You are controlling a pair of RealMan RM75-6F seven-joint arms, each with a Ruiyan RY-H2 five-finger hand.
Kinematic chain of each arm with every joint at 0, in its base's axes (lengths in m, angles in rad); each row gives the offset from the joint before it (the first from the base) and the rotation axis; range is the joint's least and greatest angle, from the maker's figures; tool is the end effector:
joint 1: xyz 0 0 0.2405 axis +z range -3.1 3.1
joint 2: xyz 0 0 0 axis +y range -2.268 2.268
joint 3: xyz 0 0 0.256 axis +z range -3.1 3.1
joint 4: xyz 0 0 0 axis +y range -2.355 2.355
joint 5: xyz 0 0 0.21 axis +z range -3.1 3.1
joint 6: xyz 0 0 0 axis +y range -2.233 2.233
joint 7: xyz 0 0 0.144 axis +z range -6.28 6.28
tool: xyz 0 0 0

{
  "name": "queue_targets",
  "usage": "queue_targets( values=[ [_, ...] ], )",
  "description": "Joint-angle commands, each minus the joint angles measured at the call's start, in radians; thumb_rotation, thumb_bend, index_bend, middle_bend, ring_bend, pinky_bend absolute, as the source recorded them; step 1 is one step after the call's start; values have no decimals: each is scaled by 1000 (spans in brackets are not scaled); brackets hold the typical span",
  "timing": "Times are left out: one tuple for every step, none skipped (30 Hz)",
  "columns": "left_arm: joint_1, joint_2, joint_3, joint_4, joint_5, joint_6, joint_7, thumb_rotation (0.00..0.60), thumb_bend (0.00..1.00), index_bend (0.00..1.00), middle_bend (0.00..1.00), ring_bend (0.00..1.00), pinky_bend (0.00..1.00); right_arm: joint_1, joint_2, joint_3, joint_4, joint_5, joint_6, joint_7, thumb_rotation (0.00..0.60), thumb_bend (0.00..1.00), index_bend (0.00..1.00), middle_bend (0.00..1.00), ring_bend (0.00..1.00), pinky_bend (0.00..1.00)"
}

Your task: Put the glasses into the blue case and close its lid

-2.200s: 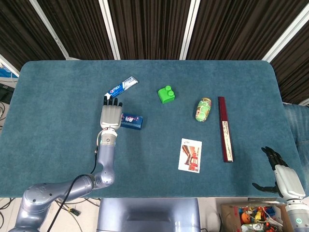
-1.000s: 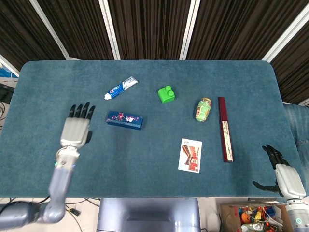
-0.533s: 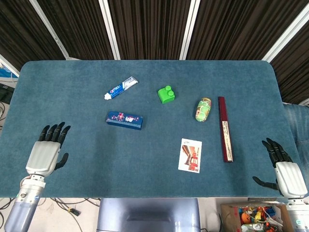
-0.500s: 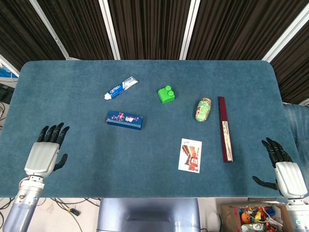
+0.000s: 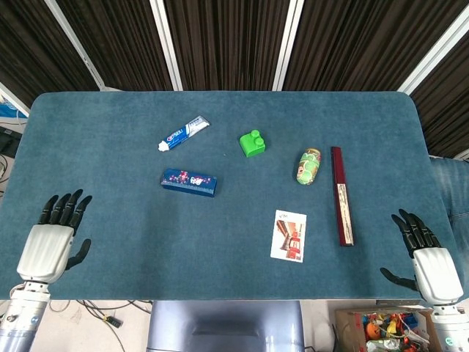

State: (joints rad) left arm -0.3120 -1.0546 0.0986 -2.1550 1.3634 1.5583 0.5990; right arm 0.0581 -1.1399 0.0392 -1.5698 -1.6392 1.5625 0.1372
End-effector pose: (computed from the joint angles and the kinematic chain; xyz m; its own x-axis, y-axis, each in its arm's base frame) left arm -0.1952 0.1903 0.1423 0.5289 0.0640 0.8463 0.8469 -0.1050 -0.5213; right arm -0.3003 -0.1695 0.1568 0.2895 0.0382 0.9564 -0.9479 -0.1271 0.2920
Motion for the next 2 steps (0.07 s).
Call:
queue_targets(
  values=[
    [16, 6, -2, 5, 18, 15, -7, 600, 366, 26, 5, 0, 0, 0, -4, 0, 2, -5, 8, 1, 600, 122, 25, 0, 25, 177],
    [25, 6, -2, 12, 25, 21, -13, 600, 366, 26, 5, 0, 0, -1, -5, 0, 4, -6, 10, 2, 600, 123, 25, 0, 25, 177]
  ],
)
